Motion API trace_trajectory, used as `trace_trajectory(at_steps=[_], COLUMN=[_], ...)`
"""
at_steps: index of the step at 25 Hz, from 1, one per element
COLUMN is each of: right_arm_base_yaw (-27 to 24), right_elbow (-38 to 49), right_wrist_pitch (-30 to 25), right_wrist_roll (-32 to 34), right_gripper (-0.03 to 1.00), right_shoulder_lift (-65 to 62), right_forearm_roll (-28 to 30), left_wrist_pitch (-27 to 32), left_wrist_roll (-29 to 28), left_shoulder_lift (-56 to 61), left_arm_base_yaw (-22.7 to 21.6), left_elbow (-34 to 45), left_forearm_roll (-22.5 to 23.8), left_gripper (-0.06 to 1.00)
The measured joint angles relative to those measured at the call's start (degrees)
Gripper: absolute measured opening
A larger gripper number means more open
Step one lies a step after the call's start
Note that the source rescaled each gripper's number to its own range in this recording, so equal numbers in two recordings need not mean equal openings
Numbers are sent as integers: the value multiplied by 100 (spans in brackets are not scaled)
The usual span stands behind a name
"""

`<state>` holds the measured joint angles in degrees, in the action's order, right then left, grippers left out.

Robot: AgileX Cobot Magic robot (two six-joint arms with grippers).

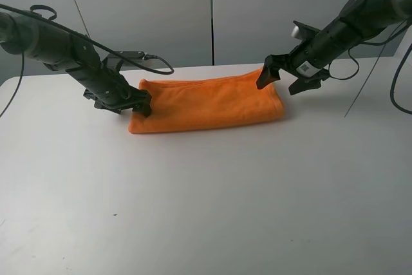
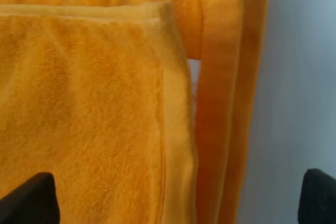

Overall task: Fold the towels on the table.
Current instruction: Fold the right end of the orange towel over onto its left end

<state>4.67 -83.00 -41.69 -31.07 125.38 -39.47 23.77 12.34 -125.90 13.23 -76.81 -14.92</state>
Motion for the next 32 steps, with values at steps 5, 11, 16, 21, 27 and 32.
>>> trace_trajectory(at_steps=[5,11,16,21,27,32], right_arm_base_yaw=[0,0,0,0,0,0], right_elbow=[0,0,0,-4,-4,-4], right_wrist_pitch=[171,161,102,7,-2,-2], right_wrist_roll=[308,557,421,259,222,222], right_gripper=[98,98,98,98,98,98], right_shoulder_lift=[28,28,28,98,285,297], right_forearm_roll=[214,393,128,-88,-142,-119], left_wrist_pitch=[0,4,4,4,15,13], left_wrist_roll=[0,6,6,6,6,48], left_shoulder_lift=[0,0,0,0,0,0], left_arm_base_yaw=[0,0,0,0,0,0], left_elbow=[0,0,0,0,0,0], left_forearm_roll=[0,0,0,0,0,-11], left_gripper=[99,99,99,99,99,99])
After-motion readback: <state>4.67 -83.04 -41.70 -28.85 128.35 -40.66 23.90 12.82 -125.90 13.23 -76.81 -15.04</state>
